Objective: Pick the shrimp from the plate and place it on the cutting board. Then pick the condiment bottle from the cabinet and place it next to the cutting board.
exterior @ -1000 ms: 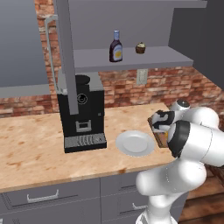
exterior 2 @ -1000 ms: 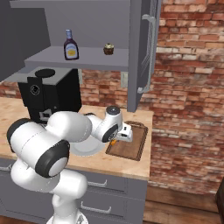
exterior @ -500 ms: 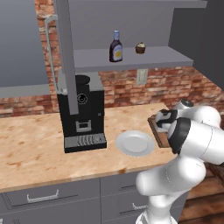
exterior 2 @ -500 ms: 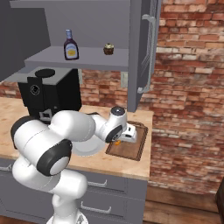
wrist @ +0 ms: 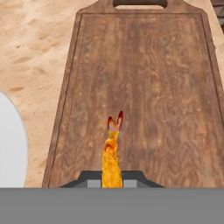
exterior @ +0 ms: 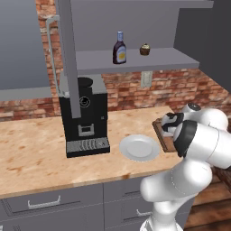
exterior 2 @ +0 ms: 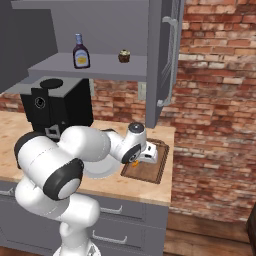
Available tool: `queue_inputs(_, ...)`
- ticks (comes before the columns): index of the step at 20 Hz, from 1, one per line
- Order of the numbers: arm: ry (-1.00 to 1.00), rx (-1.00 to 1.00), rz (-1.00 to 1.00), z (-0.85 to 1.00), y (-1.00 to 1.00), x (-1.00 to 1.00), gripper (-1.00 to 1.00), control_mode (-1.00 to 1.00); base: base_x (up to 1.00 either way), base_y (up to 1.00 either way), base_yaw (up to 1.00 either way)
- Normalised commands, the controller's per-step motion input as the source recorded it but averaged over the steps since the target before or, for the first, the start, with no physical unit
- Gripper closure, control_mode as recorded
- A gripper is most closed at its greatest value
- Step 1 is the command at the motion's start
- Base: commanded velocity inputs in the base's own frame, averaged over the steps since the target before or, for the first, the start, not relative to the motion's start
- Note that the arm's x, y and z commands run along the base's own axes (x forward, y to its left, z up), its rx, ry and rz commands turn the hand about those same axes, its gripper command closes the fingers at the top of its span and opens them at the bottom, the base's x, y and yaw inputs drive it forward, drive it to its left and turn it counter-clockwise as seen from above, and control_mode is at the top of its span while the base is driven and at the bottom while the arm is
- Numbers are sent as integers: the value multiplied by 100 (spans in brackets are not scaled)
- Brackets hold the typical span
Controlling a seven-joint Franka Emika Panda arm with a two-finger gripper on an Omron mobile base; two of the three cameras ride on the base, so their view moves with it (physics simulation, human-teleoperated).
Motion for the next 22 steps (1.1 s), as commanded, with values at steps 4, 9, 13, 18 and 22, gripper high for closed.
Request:
queue_inputs(4, 0, 0, 0, -13, 0, 0, 100, -100, 0, 0, 0)
queue_inputs(9, 0, 0, 0, -14, 0, 0, 100, -100, 0, 0, 0)
queue_inputs(13, 0, 0, 0, -6, 0, 0, 100, -100, 0, 0, 0)
queue_inputs(18, -2, 0, 0, -4, 0, 0, 100, -100, 0, 0, 0)
queue_inputs(22, -2, 0, 0, -5, 0, 0, 100, -100, 0, 0, 0)
